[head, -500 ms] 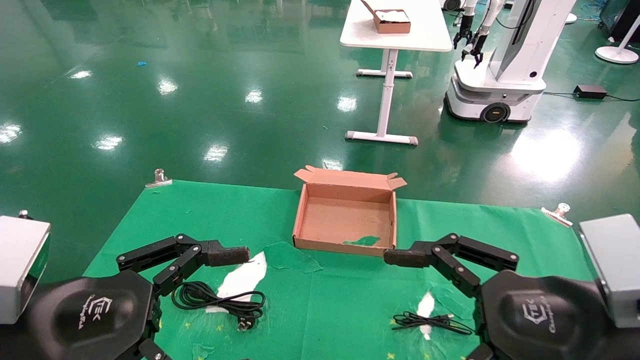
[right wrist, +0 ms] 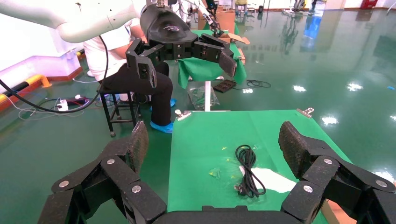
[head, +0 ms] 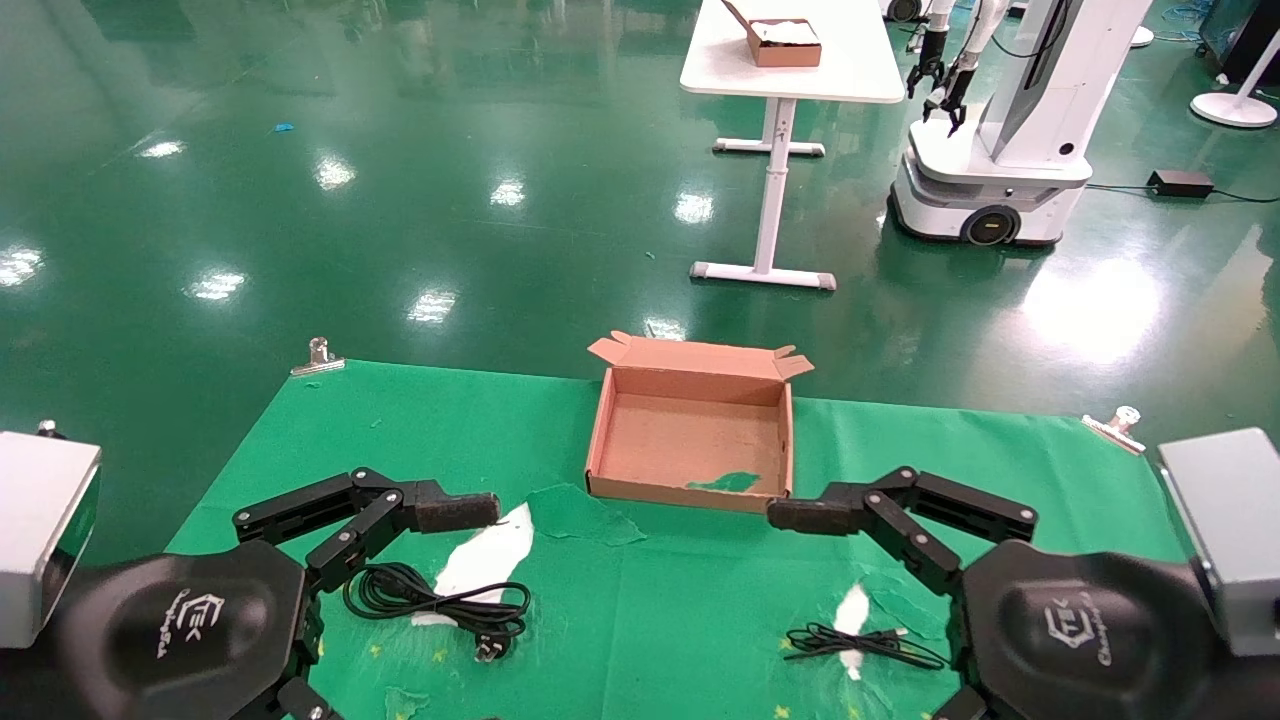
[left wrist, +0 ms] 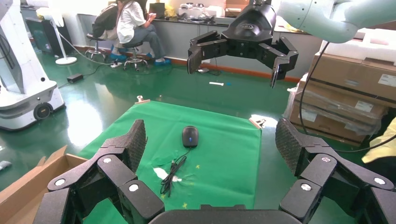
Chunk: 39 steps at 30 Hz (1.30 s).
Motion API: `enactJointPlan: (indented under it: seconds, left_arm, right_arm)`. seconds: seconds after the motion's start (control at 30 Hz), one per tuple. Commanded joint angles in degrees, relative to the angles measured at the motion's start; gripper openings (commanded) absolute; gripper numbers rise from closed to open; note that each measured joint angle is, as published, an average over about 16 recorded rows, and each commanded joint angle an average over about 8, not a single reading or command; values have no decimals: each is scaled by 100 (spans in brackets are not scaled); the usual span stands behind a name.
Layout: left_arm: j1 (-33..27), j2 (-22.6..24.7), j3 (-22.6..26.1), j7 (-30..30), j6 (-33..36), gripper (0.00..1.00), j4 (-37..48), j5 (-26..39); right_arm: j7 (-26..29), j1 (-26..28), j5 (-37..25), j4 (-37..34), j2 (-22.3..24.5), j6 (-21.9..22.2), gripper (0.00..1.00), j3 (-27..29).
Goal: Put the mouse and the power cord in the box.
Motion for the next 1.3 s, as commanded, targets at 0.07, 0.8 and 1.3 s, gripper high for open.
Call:
enactJointPlan:
  seconds: [0.07, 0.8, 1.3]
  left_arm:
    - [0, 0, 0, 0, 0, 100, 0, 0]
    - [-216, 3, 476, -459, 48, 100, 80, 816]
    - [-2294, 1372, 2274, -766, 172, 100, 1709, 4742]
  right_arm:
    - [0, 0, 0, 0, 0, 0, 100, 0]
    - [-355, -175, -707, 32, 122, 134, 100, -167]
    - [-930, -356, -2860, 304, 49, 1036, 100, -709]
